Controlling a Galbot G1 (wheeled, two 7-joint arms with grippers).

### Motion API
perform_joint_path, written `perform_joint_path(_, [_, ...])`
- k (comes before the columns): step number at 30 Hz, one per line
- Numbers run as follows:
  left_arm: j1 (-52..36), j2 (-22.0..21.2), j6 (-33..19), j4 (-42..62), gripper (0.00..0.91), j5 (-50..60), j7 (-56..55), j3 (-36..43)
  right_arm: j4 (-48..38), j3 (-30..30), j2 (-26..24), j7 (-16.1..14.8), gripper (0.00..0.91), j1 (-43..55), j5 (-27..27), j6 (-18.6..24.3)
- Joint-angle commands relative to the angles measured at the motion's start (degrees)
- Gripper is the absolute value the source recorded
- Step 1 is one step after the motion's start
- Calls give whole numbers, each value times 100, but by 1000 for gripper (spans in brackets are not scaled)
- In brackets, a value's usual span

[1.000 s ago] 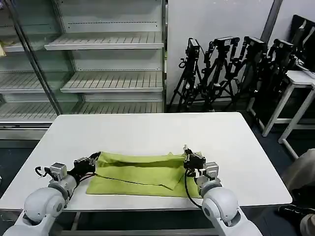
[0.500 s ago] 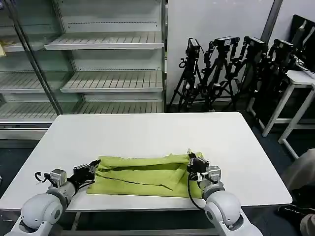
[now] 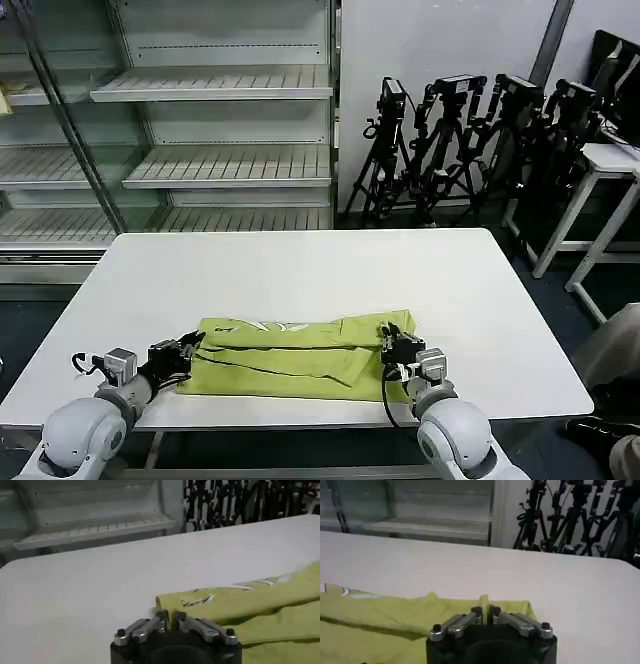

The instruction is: Fold and organize the clothes.

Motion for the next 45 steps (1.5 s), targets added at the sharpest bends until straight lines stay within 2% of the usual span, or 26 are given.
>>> perform_joint_path(1, [99, -131, -1, -621, 907, -757, -1338, 11, 311, 164, -23, -118, 907, -153, -57, 81])
perform_joint_path(9, [225, -479, -10, -580, 907, -1166, -2574, 419, 748, 316, -32, -141, 907, -488, -253, 200])
perform_joint_path(16, [168, -635, -117, -287, 907, -1208, -2691, 590, 697, 372, -21, -157, 907, -657, -379, 332])
perform_joint_path(17, [159, -649, -122, -249, 232, -1209, -2687, 602, 690, 376, -21, -157, 907, -671, -379, 345])
perform_joint_path(18, [120, -697, -140, -199, 50, -1209, -2686, 637, 684, 377, -20, -156, 907, -680, -381, 353])
perform_joint_path(19, [105, -727, -143, -139, 20, -1208, -2688, 659, 679, 378, -16, -157, 907, -685, -387, 359])
perform_joint_path(41, [375, -855, -197, -383, 20, -1125, -2625, 738, 597, 292, 43, -152, 907, -668, -466, 373])
perform_joint_path(44, [352, -712, -187, -304, 10, -837, -2339, 525, 589, 276, 53, -150, 907, -671, -475, 377])
perform_joint_path(45, [344, -634, -280, -228, 20, -326, -2088, 420, 589, 272, 49, -150, 907, -674, -479, 378])
